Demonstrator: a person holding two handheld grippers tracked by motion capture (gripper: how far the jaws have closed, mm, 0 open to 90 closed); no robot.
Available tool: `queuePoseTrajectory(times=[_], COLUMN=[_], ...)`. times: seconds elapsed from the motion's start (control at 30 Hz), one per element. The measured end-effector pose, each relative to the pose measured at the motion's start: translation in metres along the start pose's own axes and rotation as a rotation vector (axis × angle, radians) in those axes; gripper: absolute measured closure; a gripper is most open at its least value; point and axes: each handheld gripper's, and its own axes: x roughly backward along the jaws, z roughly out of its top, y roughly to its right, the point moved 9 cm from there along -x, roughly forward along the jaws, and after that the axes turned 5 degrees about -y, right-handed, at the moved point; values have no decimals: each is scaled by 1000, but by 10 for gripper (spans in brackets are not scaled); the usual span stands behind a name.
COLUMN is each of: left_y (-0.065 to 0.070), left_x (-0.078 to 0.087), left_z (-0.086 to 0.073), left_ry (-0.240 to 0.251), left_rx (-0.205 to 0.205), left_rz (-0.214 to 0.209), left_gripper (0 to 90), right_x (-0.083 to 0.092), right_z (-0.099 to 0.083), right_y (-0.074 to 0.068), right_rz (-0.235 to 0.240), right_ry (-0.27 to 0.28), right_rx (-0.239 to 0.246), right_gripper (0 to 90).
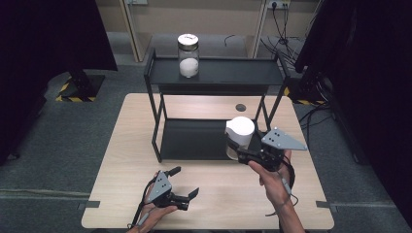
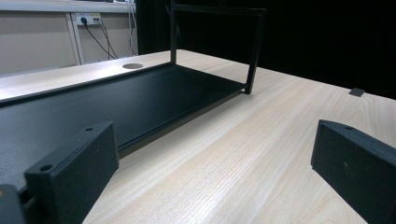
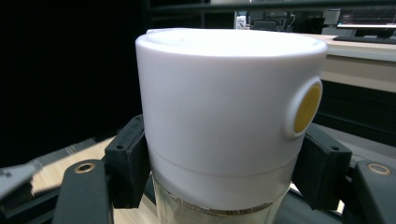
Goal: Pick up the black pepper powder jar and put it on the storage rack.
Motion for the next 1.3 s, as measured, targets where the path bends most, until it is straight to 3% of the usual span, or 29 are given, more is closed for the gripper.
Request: queuePoseTrajectory(times=[0.37,0.77,1.3], left_y=[0,-1,-4], left_x=[0,0,-1], left_z=[0,-1,-1], left_ry=[1,-2,-5], left_rx=[3,7,21], left_rz=[0,2,6], left_gripper=[2,2,2], right_x=[-10,-19,-33], right_z=[46,95,147], right_y=[6,11,17], right_rz=[10,-13,5], right_ry=[4,15,5], right_rx=[5,17,-13], right_gripper=[308,308,308])
